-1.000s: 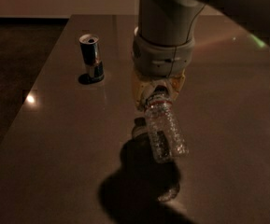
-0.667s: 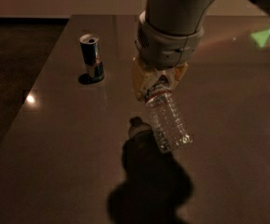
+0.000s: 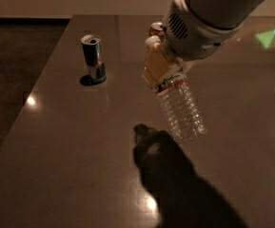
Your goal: Place water bottle upright
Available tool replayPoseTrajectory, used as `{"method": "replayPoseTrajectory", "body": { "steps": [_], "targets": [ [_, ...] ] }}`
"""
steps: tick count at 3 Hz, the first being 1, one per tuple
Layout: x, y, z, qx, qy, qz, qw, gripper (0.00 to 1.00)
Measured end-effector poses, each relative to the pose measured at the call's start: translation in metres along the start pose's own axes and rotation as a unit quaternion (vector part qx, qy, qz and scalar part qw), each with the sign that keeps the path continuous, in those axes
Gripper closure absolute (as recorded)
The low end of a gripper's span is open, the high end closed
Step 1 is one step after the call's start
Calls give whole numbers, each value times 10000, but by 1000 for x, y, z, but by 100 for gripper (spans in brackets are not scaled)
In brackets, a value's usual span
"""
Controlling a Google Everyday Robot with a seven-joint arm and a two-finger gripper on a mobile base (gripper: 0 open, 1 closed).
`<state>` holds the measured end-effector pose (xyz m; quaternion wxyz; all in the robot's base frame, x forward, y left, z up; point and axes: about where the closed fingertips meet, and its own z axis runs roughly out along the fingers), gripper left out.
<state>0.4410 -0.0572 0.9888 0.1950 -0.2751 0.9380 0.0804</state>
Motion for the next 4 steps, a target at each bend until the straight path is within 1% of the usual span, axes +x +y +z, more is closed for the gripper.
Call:
{"method": "replayPoseTrajectory", "body": {
  "steps": [1,2,3,4],
  "targets": [
    [0,-3,-9,-177,-536,-155,9983,100],
    [-1,-3,-12,-409,-957,-331,9940,100],
    [-1,-2,-13,-611,-1213,-440,9898,100],
    [1,1,-8,-911,-1486,-597,9829,100]
  ]
}}
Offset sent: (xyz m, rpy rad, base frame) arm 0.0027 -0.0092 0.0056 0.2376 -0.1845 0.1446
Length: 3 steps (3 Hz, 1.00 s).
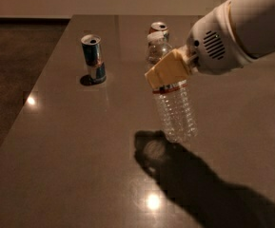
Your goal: Place water bottle upright
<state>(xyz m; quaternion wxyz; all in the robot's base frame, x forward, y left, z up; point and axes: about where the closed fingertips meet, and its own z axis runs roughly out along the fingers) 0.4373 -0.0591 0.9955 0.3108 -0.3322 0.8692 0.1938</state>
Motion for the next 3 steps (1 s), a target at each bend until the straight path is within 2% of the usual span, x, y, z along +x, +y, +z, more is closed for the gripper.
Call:
{"method": "replayPoseTrajectory", "body": {
  "steps": [1,2,3],
  "targets": [
    [7,6,7,-232,-88,-216,9995,100],
    [6,8,6,-248,-103,-284,9992,100],
    [4,6,5,-450,-280,-301,9981,100]
  ]
}}
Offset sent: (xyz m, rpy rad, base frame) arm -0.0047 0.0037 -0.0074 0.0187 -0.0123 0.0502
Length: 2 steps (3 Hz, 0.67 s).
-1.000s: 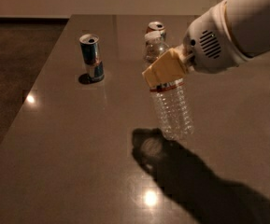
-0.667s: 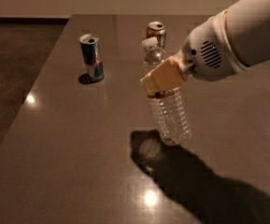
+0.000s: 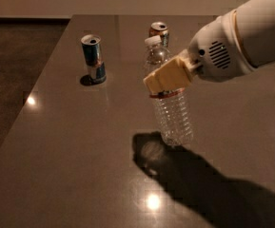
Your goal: Place water bottle upright
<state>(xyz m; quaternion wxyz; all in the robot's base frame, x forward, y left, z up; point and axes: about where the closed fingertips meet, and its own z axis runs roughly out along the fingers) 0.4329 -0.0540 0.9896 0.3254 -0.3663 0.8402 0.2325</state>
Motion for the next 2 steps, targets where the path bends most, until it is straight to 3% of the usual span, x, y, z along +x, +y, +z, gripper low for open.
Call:
{"method": "replayPoseTrajectory", "body": {
  "steps": [1,2],
  "targets": [
    [-3,-5,5,-300,-351,-90,9989,100],
    [-10,-5,7,-551,-793,-305,9949,100]
  ]
}}
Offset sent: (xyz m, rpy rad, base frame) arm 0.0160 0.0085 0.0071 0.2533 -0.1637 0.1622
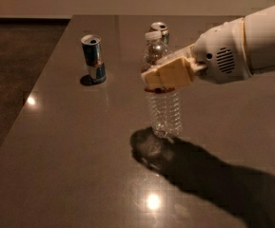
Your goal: Place water bottle upright
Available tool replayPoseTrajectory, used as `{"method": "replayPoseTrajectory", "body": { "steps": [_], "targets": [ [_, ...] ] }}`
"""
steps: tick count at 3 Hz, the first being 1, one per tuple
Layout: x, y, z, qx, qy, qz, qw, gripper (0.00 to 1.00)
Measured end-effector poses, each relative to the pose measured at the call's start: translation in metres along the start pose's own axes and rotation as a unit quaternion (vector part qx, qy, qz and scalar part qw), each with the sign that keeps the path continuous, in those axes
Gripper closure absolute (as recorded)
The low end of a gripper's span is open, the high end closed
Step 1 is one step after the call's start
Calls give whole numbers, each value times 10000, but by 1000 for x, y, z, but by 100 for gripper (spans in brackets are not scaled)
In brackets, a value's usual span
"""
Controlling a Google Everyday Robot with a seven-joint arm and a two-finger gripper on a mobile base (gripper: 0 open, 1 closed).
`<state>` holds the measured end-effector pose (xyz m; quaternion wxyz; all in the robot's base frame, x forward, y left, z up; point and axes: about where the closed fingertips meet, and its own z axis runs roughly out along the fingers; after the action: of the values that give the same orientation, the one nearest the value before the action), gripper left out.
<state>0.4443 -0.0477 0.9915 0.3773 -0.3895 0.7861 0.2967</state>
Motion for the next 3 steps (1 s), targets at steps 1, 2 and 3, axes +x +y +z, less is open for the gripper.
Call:
{"method": "replayPoseTrajectory", "body": {
  "steps": [1,2,3],
  "targets": [
    [-2,2,0,-74,-396,-274,9988,100],
    [-1,2,0,-70,-749,-567,9956,100],
    [3,1,1,-69,-1017,-735,9921,100]
  ]
}}
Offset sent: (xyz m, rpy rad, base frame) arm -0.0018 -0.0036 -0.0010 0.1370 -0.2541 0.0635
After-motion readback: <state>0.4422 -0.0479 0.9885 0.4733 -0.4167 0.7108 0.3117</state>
